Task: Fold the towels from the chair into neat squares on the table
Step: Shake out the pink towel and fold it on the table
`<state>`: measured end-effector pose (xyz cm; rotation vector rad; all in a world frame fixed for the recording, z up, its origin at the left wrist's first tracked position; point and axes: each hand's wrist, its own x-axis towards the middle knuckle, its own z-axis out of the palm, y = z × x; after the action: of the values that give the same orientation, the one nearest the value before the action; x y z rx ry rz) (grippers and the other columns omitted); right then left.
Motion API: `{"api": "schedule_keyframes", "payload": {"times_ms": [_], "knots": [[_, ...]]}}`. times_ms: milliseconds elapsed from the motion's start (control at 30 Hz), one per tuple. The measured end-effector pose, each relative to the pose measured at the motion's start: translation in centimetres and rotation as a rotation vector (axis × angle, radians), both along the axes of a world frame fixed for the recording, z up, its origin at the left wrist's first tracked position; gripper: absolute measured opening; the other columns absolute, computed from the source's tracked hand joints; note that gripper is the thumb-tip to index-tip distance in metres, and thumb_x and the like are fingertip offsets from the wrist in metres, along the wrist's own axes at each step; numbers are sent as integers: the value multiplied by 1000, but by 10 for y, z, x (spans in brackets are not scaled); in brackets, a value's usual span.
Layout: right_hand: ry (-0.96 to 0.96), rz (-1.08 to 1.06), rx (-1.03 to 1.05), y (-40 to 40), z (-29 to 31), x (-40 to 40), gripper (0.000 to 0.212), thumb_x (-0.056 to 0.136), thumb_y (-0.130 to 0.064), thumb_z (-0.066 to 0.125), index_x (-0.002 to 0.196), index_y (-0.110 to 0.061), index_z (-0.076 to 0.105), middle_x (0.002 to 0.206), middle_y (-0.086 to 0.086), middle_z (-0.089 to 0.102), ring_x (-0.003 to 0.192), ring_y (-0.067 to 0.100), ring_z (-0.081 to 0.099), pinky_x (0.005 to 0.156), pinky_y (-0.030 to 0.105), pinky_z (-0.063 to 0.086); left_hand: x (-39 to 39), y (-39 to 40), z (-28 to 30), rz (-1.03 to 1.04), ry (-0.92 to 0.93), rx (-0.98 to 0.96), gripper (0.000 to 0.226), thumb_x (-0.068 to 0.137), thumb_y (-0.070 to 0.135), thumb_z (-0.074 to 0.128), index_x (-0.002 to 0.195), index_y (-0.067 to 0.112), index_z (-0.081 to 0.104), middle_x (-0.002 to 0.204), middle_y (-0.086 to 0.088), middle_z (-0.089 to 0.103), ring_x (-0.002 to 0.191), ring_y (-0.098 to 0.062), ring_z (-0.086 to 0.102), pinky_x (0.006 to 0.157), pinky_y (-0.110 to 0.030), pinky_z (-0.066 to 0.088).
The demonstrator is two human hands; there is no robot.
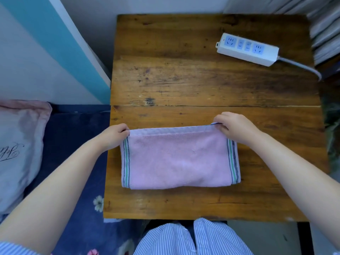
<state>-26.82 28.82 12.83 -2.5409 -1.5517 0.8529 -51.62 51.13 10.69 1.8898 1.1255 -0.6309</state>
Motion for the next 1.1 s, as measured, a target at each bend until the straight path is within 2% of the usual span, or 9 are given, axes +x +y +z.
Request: {"api": "schedule_keyframes", "payload": {"times_ms": [267,433,533,633,700,800,933,1000,1100], "knots": [[-21,9,-89,1,-24,8,25,96,-18,41,113,-10,58,108,8,61,95,22,58,75,29,48,16,-16,-22,-108,22,387,29,99,20,37,106,2,57,104,-15,56,88,-25,50,69,-31,37],[-62,-10,-102,-2,-34,6,27,97,-21,38,114,-11,56,107,8,59,88,21,57,72,30,48,16,-17,-27,-158,53,440,28,99,22,35,105,4,56,105,-13,56,82,-20,46,65,-31,36],[-92,-73,-111,-4,-40,3,27,97,-24,36,109,-9,56,101,9,59,80,17,49,69,30,43,17,-21,-27,-186,83,529,26,99,22,36,104,5,55,106,-13,57,89,-25,51,65,-33,39],[-249,-141,-72,-6,-44,2,30,95,-29,41,107,-6,56,97,9,57,85,21,50,75,32,42,19,-32,-24,-135,87,642,23,96,15,40,108,1,54,113,-18,56,104,-34,49,77,-40,43],[-313,-241,-21,-12,-46,-3,35,93,-30,47,116,-4,53,115,14,56,107,28,50,91,38,39,23,-46,-21,-45,36,679,27,93,11,44,116,0,53,125,-20,51,118,-35,43,92,-43,40],[-229,-482,151,-20,-43,-25,40,91,-20,47,125,0,46,140,22,40,134,36,30,112,50,18,25,-82,-20,-48,-77,625,44,94,22,47,134,6,42,147,-15,34,142,-31,21,114,-43,21],[-284,-168,267,-39,-61,-82,42,81,-27,35,119,-9,44,130,26,51,131,36,22,101,63,17,6,-135,-42,-339,-163,625,50,86,40,33,125,10,43,132,-20,54,131,-34,28,103,-46,22],[-306,-23,227,-53,-78,-107,41,91,-35,25,124,-17,40,140,15,37,143,24,-3,114,53,9,-8,-148,-55,-401,-94,627,54,95,48,14,130,14,37,139,-15,41,140,-29,8,105,-44,13],[-319,20,121,-74,-95,-114,54,95,-45,-1,131,-23,34,154,7,4,142,14,-22,110,48,0,-29,-149,-68,-409,-27,632,66,92,56,-3,135,20,32,141,-7,29,144,-22,-16,107,-42,3]]}}
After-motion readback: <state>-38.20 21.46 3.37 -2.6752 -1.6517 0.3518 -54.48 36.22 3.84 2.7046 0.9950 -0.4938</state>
